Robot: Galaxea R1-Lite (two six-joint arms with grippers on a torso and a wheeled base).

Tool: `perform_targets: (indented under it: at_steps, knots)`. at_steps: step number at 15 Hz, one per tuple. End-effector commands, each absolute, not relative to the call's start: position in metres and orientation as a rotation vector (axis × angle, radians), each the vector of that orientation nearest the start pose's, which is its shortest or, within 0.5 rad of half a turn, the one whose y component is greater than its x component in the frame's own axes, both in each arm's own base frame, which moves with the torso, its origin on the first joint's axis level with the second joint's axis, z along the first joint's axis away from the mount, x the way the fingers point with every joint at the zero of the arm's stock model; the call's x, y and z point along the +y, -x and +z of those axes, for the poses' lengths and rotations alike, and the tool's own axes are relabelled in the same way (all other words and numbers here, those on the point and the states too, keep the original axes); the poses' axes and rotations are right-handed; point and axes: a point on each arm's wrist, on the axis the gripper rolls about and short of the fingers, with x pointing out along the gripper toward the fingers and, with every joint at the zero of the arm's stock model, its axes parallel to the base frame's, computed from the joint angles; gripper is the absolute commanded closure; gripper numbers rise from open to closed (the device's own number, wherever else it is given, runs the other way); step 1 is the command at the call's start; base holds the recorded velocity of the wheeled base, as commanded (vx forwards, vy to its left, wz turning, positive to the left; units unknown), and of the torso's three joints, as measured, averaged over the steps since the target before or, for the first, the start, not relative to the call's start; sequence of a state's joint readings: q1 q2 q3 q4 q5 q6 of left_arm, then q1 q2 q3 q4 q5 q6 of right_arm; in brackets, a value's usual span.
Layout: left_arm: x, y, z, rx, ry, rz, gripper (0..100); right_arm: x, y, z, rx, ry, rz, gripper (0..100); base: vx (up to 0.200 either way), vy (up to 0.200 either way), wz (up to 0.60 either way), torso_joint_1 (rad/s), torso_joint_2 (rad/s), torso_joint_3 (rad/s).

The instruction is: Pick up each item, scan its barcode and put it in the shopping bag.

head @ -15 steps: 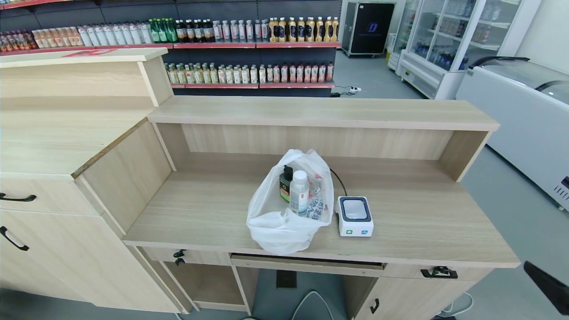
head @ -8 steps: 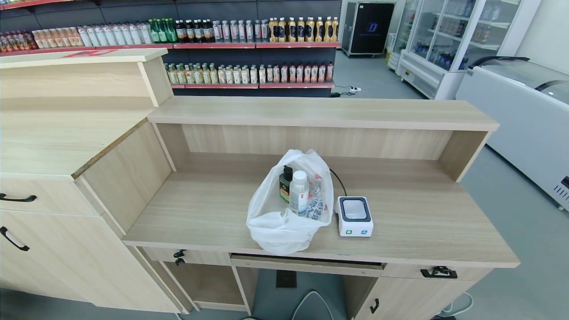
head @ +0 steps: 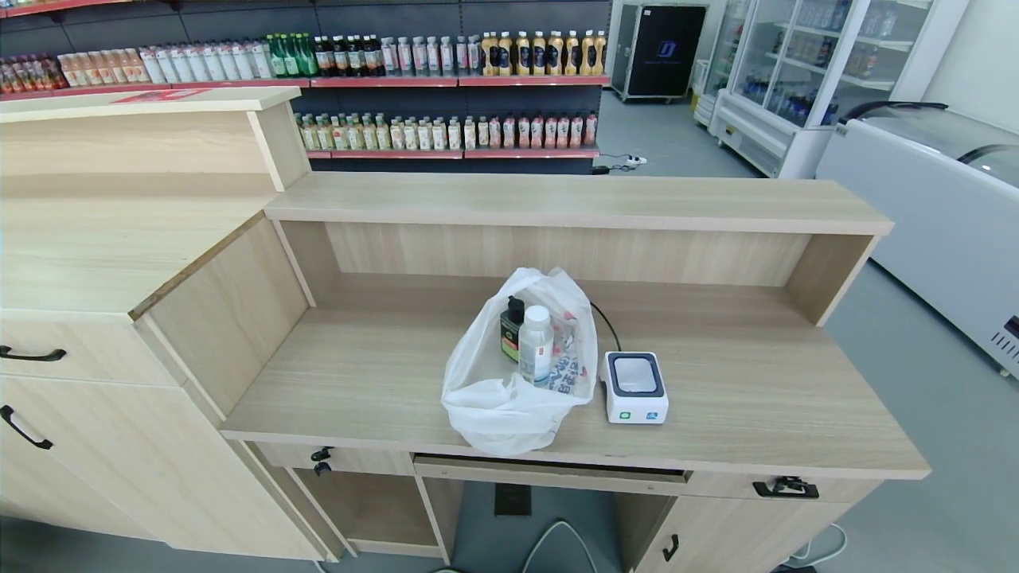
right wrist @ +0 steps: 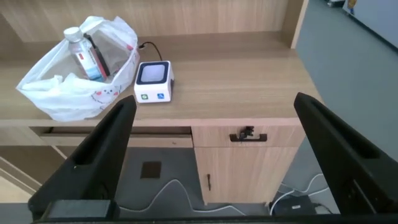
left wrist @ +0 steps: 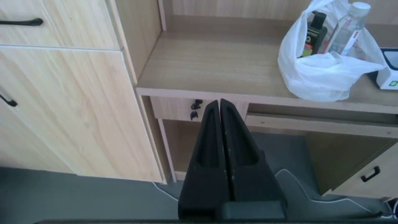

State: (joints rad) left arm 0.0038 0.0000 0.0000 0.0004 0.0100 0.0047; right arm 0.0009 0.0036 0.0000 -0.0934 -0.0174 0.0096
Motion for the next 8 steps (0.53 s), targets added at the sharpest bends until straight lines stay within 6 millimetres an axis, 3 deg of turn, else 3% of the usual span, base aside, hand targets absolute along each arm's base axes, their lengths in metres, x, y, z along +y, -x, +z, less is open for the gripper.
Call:
perform_targets:
  at_steps: [1,8]
  knots:
    - [0.0001,0.0228,0.0755,0.000,-0.005,0.015,100,-0.0004,0.0231,0.0851,-0.092,-0.010,-0.015,0,0.000,0.000,0.00,0.000,0.00,0.000]
    - [0.0001,0.0228,0.0755,0.000,-0.005,0.015,100,-0.0003,0.0233,0.0851,-0.094,-0.004,-0.012,0,0.000,0.000,0.00,0.000,0.00,0.000]
